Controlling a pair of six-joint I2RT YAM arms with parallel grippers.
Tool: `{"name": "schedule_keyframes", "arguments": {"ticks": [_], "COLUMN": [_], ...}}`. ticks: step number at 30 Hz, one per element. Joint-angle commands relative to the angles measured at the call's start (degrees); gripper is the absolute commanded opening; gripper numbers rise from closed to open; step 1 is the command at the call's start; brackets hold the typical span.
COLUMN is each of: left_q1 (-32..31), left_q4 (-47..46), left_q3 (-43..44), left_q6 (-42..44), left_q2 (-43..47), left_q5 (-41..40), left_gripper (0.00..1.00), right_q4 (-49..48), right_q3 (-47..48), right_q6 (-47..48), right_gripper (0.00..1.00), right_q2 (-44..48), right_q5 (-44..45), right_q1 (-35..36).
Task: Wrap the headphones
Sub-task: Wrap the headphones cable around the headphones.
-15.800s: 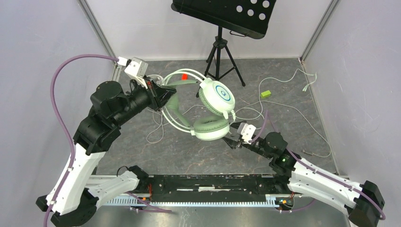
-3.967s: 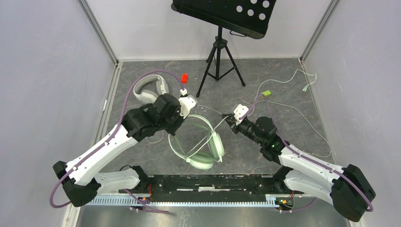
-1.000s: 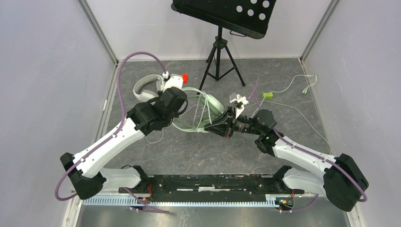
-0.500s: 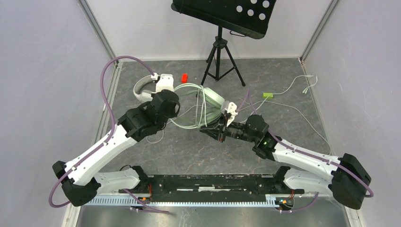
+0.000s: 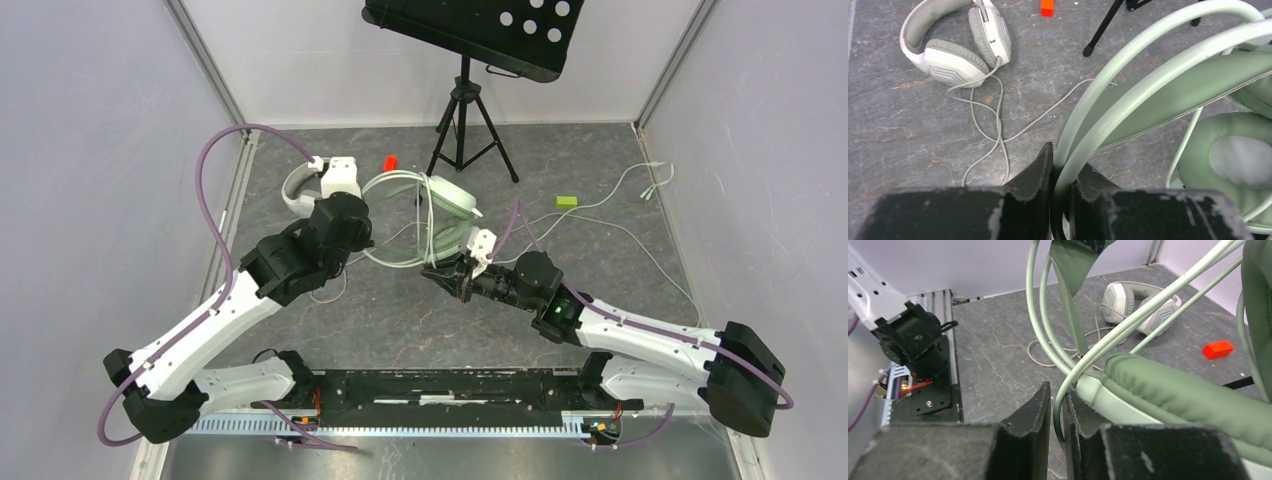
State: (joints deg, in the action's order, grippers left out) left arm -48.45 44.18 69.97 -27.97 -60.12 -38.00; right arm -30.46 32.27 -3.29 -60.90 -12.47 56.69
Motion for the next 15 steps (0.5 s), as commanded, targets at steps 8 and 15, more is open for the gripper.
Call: {"name": "schedule_keyframes", "arguments": {"ticks": [8,15], "left_q1": [0.28,0.28], "left_q4": [-9.94,-10.49], "left_q3": [0.25,-0.13], "left_q6": [-8.08,-8.65], "left_q2": [4.83,5.23], "left_q5": [3.45,4.71], "left_gripper": [0.05,0.06], "right_q4": [-5.51,-6.61], "right_q3": [-2.13,-3.08], "right_q6": [6.44,7.31], "right_gripper": [0.19,0.19], "right_q2": [-0.77,-1.85], "right_q5": [4.69,5.18], "right_q1": [1.22,1.39]}}
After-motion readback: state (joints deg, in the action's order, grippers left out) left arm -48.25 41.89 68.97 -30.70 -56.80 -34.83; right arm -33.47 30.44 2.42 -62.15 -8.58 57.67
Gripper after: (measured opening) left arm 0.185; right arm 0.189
